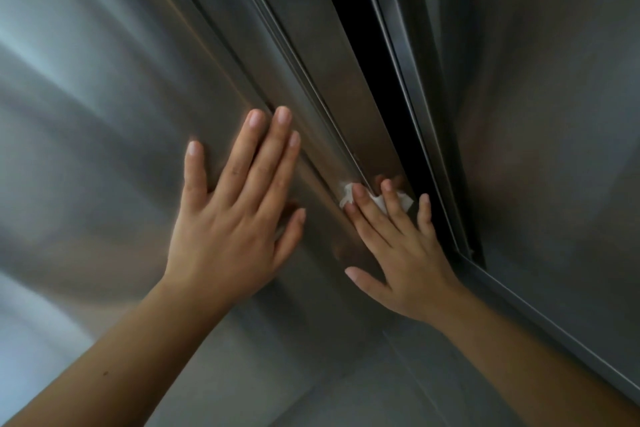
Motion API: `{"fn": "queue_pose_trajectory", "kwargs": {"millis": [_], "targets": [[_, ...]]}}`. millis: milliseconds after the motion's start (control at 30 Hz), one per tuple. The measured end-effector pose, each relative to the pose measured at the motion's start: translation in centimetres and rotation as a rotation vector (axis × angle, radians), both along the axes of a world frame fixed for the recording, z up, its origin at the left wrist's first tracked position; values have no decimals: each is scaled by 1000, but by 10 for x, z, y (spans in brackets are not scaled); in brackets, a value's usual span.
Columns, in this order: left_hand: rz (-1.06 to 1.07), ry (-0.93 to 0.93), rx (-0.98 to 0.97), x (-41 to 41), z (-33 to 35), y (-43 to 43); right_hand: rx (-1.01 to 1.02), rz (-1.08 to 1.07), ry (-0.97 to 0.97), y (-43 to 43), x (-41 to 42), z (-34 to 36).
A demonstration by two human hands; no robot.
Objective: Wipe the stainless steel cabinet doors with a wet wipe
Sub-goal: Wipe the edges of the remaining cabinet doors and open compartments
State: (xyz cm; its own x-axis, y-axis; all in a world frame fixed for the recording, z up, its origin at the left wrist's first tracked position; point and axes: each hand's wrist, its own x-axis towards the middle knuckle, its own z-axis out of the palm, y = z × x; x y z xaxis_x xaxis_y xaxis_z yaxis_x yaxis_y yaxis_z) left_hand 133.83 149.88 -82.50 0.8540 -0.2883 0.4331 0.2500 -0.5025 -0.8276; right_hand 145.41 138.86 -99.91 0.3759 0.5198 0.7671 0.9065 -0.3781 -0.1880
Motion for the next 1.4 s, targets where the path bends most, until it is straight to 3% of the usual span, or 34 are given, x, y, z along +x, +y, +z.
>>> {"fn": "queue_pose_trajectory", "kwargs": {"millis": [333, 667, 967, 1100, 1233, 1400], "targets": [[22, 79, 72, -1, -18, 0, -220, -1, 58, -16, -7, -83], [15, 105, 41, -3, -17, -1, -32, -57, 40, 2, -5, -36], [12, 235, 53, -6, -41, -3, -280, -52, 149, -21, -16, -111], [12, 373, 111, -8, -59, -6, -226, -71, 139, -20, -19, -108], [0, 379, 86, -9, -65, -5, -144, -80, 137, -12, -17, -93], [-3, 380, 71, -8, -65, -4, -257, -48, 182, -20, -18, -113]]}}
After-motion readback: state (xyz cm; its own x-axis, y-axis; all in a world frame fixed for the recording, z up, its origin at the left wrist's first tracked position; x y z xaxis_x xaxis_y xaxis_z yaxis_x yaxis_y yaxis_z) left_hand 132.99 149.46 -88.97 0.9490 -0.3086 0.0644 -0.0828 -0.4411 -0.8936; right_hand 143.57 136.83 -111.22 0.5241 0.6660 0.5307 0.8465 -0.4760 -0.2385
